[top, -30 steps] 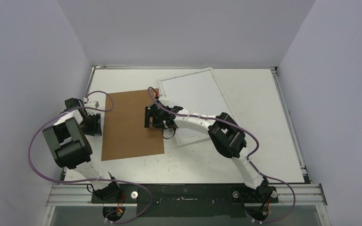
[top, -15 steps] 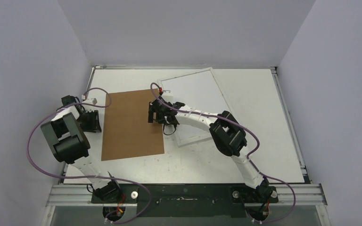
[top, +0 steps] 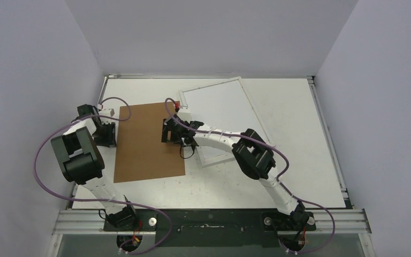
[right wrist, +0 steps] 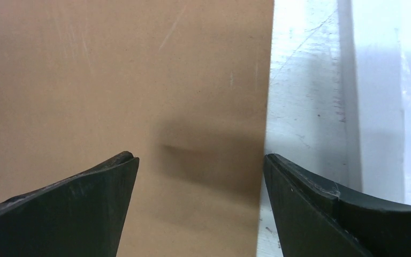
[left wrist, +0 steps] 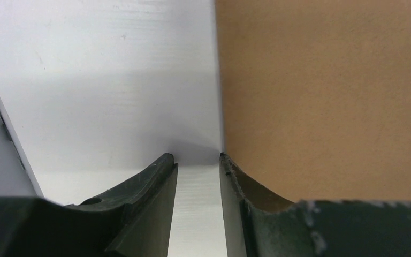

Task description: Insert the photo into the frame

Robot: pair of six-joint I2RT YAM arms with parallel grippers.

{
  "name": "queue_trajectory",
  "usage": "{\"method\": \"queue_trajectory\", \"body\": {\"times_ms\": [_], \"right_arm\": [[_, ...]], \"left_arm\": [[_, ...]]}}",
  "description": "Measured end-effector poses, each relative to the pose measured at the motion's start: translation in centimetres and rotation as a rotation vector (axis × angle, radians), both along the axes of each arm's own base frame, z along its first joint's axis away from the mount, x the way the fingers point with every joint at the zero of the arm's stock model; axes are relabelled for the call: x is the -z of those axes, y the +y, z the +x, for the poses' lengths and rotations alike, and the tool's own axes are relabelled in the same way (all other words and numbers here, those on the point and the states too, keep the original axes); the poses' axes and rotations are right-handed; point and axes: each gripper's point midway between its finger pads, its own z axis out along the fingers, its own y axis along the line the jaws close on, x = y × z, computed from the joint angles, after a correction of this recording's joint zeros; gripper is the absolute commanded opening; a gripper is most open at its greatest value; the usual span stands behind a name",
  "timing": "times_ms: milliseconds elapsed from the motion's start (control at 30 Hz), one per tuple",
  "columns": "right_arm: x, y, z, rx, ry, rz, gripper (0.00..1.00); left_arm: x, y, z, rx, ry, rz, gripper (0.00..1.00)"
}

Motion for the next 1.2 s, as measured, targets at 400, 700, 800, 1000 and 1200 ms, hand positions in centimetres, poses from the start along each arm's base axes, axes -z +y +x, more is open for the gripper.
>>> {"method": "queue_trajectory", "body": {"times_ms": [400,700,800,1000,1200], "right_arm": [[-0.9,2.1,1.4,0.051,0.053,0.250,0.90],[-1.9,3.5,2.2,0.083,0.114,0.463,0.90],[-2.1,4.0,2.0,0.085,0.130,0.513,0.90],[-2.4,4.7,1.5,0.088,0.162,0.590,0.90],[-2.6,5.0,1.2,0.089,0.176,0.637,0.90]], "left_arm": [[0.0,0.7,0.7,0.004,-0.018,0.056,0.18],[0.0,2.1,1.0,0.005,-0.036,0.087,0.13],[0.0,2.8,1.2,0.005,-0.037,0.092,0.12],[0.0,3.7,1.7,0.014,-0.038,0.088,0.11],[0.0,4.1,2.0,0.034,-0.036,0.087,0.09]]}}
